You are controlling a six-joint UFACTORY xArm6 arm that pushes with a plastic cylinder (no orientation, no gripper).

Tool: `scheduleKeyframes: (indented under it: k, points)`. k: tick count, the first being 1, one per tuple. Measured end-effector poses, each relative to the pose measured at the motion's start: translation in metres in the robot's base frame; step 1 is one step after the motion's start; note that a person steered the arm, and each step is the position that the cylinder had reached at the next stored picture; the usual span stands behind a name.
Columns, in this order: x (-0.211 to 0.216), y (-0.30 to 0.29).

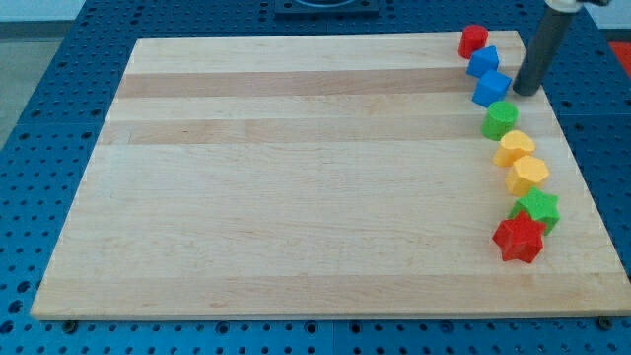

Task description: Move the blue triangle left to the blue cube

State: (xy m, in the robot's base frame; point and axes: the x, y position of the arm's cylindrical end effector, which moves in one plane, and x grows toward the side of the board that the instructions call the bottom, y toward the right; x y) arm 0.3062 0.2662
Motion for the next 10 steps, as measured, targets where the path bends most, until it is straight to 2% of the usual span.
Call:
scheduleKeyframes:
  k: [1, 2, 4, 7, 10]
  points:
    - [-0.034, -0.007]
    - [-0.048, -0.026]
    - [-0.047, -0.057]
    - [-0.014, -0.075]
    - [-0.007, -0.182]
